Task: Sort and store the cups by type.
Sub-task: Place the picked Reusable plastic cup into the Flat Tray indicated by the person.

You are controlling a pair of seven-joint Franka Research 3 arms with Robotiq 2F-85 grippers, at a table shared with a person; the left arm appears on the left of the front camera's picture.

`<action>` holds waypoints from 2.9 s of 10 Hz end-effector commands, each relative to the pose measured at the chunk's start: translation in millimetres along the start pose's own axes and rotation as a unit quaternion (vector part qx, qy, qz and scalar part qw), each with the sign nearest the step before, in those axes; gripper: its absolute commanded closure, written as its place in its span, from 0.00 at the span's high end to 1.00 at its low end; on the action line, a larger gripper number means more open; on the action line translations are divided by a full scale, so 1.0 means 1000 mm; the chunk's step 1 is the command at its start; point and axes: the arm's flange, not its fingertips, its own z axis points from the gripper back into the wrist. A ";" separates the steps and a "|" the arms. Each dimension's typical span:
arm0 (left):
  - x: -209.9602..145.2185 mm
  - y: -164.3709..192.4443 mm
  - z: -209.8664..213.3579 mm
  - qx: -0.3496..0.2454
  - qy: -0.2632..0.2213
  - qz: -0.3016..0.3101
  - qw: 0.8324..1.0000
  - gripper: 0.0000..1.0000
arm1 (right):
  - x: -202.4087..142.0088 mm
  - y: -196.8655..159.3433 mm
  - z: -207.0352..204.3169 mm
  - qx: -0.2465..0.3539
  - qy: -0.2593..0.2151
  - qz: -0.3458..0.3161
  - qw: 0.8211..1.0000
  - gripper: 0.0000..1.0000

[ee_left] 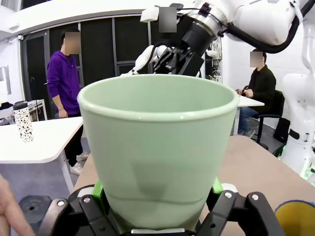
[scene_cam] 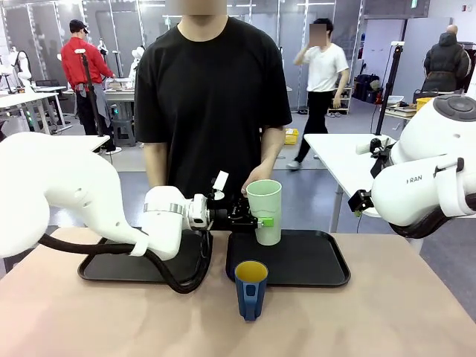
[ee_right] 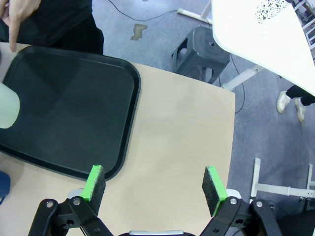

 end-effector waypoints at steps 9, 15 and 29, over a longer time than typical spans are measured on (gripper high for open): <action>-0.047 0.029 -0.014 -0.009 0.024 0.058 0.998 0.86 | 0.001 0.000 -0.001 -0.002 0.000 0.004 1.000 1.00; -0.069 0.032 -0.011 -0.015 0.044 0.074 0.996 0.86 | 0.001 0.000 -0.001 -0.002 0.000 0.004 1.000 1.00; -0.066 0.031 0.000 -0.032 0.058 0.076 0.995 1.00 | 0.001 0.000 -0.001 -0.002 0.000 0.004 1.000 1.00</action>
